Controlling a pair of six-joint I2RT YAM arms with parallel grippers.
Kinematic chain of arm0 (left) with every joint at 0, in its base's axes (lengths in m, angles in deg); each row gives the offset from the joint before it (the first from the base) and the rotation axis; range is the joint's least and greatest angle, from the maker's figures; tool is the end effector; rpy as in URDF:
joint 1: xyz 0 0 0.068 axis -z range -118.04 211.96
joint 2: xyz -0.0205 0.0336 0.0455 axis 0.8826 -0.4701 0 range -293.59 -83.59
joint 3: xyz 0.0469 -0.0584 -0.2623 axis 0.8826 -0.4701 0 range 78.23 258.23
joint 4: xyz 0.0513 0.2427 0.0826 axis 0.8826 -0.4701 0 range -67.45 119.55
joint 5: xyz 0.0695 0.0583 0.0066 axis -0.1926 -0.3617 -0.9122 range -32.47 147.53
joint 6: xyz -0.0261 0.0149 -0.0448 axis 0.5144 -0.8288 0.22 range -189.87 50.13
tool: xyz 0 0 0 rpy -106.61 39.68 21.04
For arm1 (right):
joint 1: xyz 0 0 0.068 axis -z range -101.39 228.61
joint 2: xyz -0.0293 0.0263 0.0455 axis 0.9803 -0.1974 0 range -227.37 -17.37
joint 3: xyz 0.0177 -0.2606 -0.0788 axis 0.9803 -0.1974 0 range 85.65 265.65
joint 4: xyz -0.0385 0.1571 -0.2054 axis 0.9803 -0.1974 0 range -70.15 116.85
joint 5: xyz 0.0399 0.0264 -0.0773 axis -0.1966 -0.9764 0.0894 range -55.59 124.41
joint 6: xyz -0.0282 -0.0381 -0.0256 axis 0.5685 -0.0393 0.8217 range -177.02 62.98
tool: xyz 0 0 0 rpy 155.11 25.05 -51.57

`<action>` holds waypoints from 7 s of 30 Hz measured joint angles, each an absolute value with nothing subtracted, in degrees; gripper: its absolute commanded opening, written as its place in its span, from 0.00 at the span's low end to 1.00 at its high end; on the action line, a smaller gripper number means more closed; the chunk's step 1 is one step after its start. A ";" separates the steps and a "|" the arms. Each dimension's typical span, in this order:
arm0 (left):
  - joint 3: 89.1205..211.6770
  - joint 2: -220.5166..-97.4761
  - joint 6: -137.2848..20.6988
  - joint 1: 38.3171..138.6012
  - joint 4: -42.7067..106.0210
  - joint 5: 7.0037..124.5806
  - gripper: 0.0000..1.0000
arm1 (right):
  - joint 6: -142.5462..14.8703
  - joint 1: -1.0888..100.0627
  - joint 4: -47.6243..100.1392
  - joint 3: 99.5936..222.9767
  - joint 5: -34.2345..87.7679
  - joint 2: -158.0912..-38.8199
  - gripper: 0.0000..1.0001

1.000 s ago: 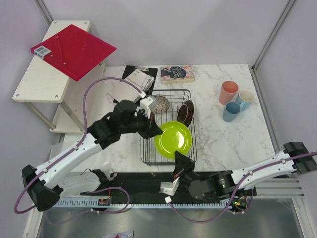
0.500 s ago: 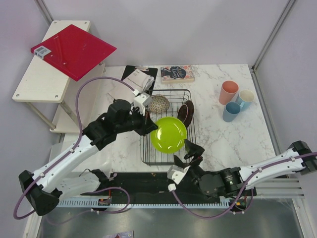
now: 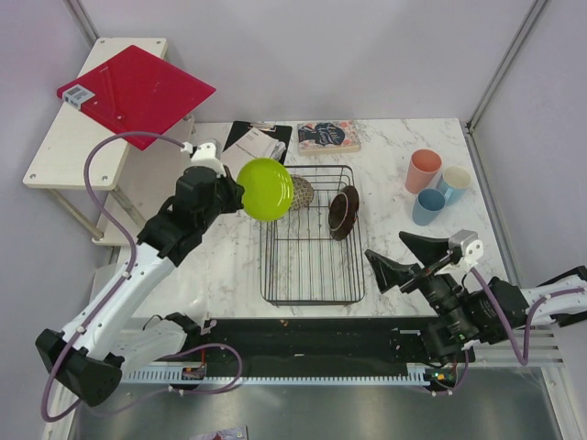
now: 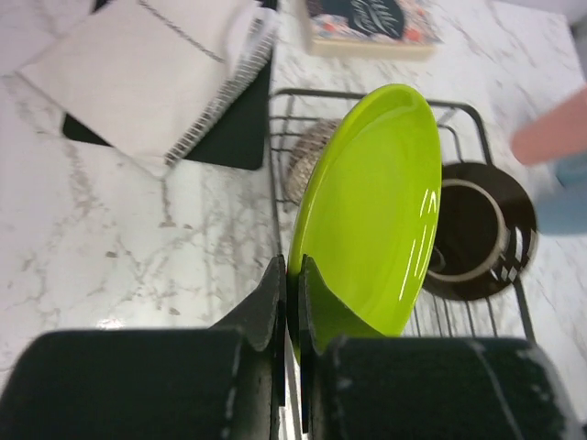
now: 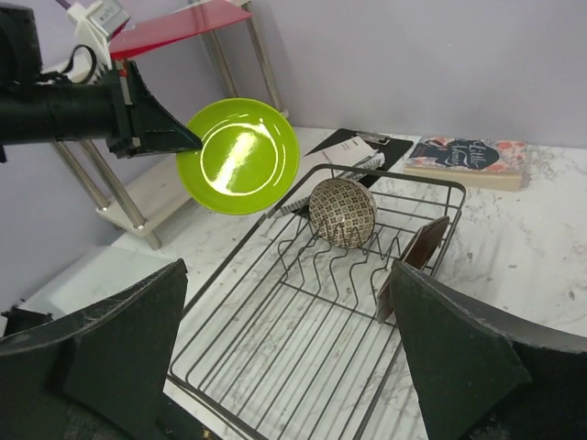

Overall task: Unload the mixed dishes from the dish rack
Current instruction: Place the plate at the center of the board, then pick up the plate from the dish rack.

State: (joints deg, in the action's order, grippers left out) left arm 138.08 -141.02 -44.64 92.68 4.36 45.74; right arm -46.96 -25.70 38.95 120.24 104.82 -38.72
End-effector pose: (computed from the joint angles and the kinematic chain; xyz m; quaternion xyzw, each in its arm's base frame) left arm 0.1933 -0.1066 0.3641 -0.0171 0.8301 -0.1828 0.5264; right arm 0.0136 0.0824 0.3610 -0.1032 0.6462 0.2962 0.6957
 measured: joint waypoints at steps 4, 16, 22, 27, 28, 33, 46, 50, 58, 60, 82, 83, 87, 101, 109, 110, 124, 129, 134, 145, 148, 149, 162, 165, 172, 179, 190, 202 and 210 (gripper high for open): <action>140.77 -146.53 -42.45 89.64 4.34 38.83 0.02 | -49.76 -25.70 38.95 120.11 104.93 -37.43 0.98; 164.31 -175.99 -41.01 84.13 8.32 30.40 0.02 | -49.43 -25.70 42.32 116.92 103.05 -40.05 0.98; 181.27 -192.80 -42.23 83.13 10.11 26.53 0.02 | -46.67 -25.70 45.94 116.46 102.68 -37.54 0.98; 188.09 -203.46 -42.87 81.05 9.98 25.52 0.02 | -44.53 -25.70 48.06 115.89 103.33 -36.25 0.98; 188.09 -204.49 -42.85 80.46 9.63 25.52 0.02 | -44.03 -25.70 48.44 115.89 103.55 -36.20 0.98; 188.09 -208.58 -40.99 76.09 6.81 27.12 0.02 | -41.95 -25.70 49.29 115.89 104.60 -36.23 0.98; 185.71 -209.76 -34.93 73.51 5.26 37.83 0.02 | -38.19 -25.70 52.96 114.99 105.30 -36.20 0.98; 184.49 -209.52 -34.02 73.60 5.98 39.05 0.02 | -38.15 -25.70 53.05 114.86 105.34 -36.18 0.98; 182.39 -206.33 -34.08 73.51 6.35 40.12 0.02 | -36.86 -25.70 54.88 114.08 105.30 -36.99 0.98; 182.02 -204.93 -34.13 73.51 6.31 40.10 0.02 | -36.64 -25.70 55.26 114.05 105.28 -37.78 0.98; 181.69 -198.09 -34.30 73.51 7.38 41.78 0.02 | -36.86 -25.70 56.04 113.22 105.26 -39.48 0.98; 181.71 -198.35 -34.30 73.51 7.40 41.83 0.02 | -36.93 -25.70 55.96 113.18 105.28 -39.48 0.98; 182.04 -201.34 -34.28 73.38 7.36 42.48 0.02 | -37.71 -25.68 55.28 113.18 105.34 -39.48 0.98; 183.72 -210.61 -34.28 72.02 4.34 43.20 0.95 | -38.91 -25.65 52.55 113.18 106.77 -39.44 0.98; 184.51 -205.98 -34.10 72.29 1.89 44.21 0.97 | -38.85 -25.41 53.05 113.18 107.33 -39.96 0.98; 184.51 -204.30 -34.10 72.42 1.74 44.30 0.98 | -38.87 -25.35 53.07 113.18 107.57 -40.18 0.98; 160.60 -165.96 -36.73 94.56 8.87 40.84 0.99 | -60.20 9.05 22.40 132.81 102.15 -60.49 0.98; 149.25 -158.22 -36.86 99.30 8.39 39.29 0.98 | -69.78 28.09 11.87 140.79 83.77 -72.97 0.98; 142.37 -148.93 -36.88 99.54 7.95 38.13 0.97 | -73.12 33.88 9.16 140.76 69.02 -81.67 0.94; 132.53 -134.40 -36.88 99.59 8.41 38.11 0.96 | -78.43 40.55 14.30 138.42 54.29 -89.25 0.85; 130.61 -134.48 -36.88 99.59 8.25 38.24 0.95 | -79.37 42.69 17.62 136.57 51.10 -89.80 0.81; 130.30 -134.48 -36.86 99.59 8.19 38.35 0.94 | -79.66 43.30 18.36 135.87 50.18 -89.86 0.81; 129.32 -134.48 -36.84 99.59 8.41 39.84 0.92 | -83.04 49.12 29.25 129.44 38.77 -91.50 0.63; 129.01 -134.48 -36.81 99.59 8.49 39.88 0.92 | -83.22 49.73 30.45 128.79 37.83 -91.52 0.52; 128.80 -134.72 -36.79 99.59 8.67 40.01 0.91 | -84.38 50.52 34.01 128.20 35.10 -93.25 0.28; 128.51 -135.42 -36.81 99.59 8.67 40.10 0.90 | -85.54 49.90 36.68 127.80 31.62 -93.08 0.22; 128.51 -137.43 -36.77 99.59 8.67 41.43 0.88 | -85.64 49.58 32.63 127.56 29.46 -88.99 0.00; 128.49 -137.48 -36.77 99.59 8.67 41.76 0.87 | -83.74 49.64 28.28 128.46 26.33 -85.27 0.00; 128.51 -137.57 -36.77 99.59 8.67 42.18 0.86 | -81.03 50.01 23.76 132.70 22.33 -80.95 0.00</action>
